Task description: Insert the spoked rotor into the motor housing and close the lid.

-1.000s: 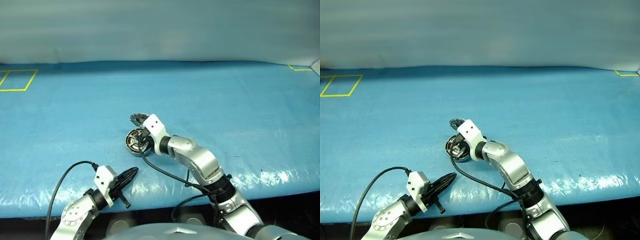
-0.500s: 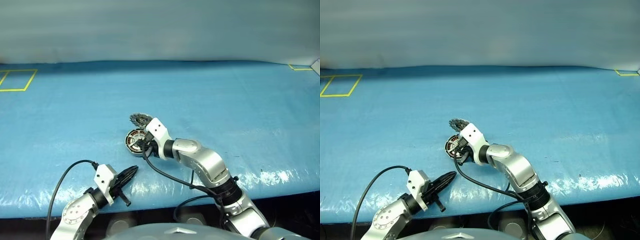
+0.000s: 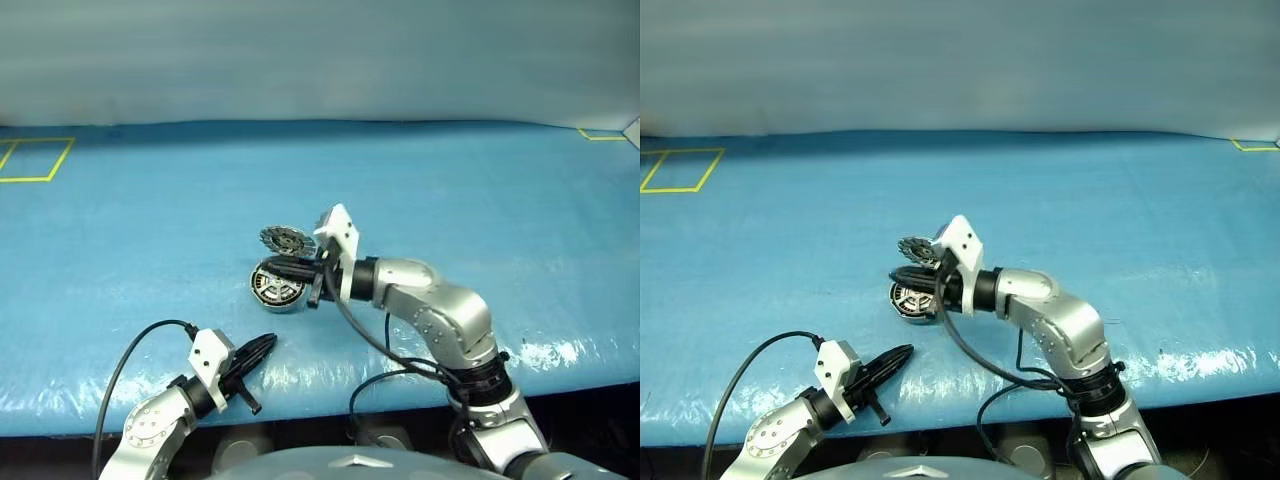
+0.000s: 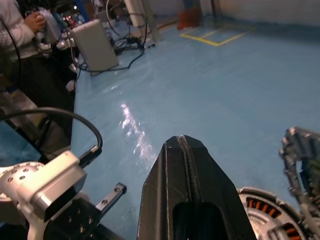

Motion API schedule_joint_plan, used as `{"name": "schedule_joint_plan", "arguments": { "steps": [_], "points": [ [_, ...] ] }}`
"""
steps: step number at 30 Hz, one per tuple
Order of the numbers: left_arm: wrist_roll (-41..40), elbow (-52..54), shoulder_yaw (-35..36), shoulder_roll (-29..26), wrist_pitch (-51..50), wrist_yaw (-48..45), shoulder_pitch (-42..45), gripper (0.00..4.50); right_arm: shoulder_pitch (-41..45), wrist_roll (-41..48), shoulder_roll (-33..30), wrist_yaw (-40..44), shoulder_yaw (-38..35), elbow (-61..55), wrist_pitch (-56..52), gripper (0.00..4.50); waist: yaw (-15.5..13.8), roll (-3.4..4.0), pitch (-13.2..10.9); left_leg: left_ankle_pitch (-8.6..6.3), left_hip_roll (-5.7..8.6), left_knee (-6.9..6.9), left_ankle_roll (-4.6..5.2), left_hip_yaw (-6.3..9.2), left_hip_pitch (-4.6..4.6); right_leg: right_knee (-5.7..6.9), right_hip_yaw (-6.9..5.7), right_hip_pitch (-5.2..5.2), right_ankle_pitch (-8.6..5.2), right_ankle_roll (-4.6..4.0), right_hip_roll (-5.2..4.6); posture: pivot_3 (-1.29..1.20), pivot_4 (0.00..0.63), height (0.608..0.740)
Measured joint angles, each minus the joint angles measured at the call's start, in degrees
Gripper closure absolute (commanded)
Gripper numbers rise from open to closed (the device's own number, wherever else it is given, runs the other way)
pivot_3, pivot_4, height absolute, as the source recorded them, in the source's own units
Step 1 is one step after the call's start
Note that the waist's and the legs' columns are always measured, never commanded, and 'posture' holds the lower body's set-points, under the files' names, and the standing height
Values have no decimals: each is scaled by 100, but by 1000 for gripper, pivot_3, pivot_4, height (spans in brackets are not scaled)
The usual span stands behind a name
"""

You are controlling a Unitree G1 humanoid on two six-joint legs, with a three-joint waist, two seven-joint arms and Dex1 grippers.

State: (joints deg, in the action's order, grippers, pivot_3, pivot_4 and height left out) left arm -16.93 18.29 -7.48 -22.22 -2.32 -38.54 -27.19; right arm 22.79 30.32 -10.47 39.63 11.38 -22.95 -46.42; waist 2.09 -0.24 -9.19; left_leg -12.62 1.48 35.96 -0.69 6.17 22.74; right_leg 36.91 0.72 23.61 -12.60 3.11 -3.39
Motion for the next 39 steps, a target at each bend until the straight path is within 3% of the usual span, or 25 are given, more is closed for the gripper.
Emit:
{"name": "schedule_joint_plan", "arguments": {
  "steps": [4,8,13,19,30,39],
  "points": [
    [-2,1,-20,-6,-3,-40,52,4460,514,-190,282,-695,-671,655,531,4500,4,3,-1,0,2,0,0,-4,-1,2,1,1,1,0,2,0,150,740],
    [3,0,-44,-10,20,-60,112,4460,822,-985,78,-1105,-565,1674,1135,4500,-1,3,-1,0,7,-5,0,-10,1,-1,5,2,3,-1,-2,0,150,740],
    [139,-5,-48,82,332,19,157,4460,1157,-1767,77,-1008,-104,3270,2118,4500,34,6,-4,0,8,-8,0,-22,-4,0,12,5,8,-8,7,0,150,740],
    [324,-39,-45,193,688,181,-44,4460,1697,-1795,548,-496,-103,4519,2899,4500,46,9,-5,0,4,-7,0,-20,-7,1,11,3,12,-15,22,0,150,740],
    [429,-356,77,507,1434,505,-198,4460,1658,-1339,346,1558,409,4306,1943,4500,9,15,-8,0,3,0,0,-16,-7,1,12,0,14,-12,15,0,150,740],
    [465,-482,84,529,1568,647,-177,4460,676,-1299,273,1530,681,3406,1247,4500,5,14,-7,0,3,0,0,-16,-7,2,11,0,12,-12,14,0,150,740]
  ]
}}
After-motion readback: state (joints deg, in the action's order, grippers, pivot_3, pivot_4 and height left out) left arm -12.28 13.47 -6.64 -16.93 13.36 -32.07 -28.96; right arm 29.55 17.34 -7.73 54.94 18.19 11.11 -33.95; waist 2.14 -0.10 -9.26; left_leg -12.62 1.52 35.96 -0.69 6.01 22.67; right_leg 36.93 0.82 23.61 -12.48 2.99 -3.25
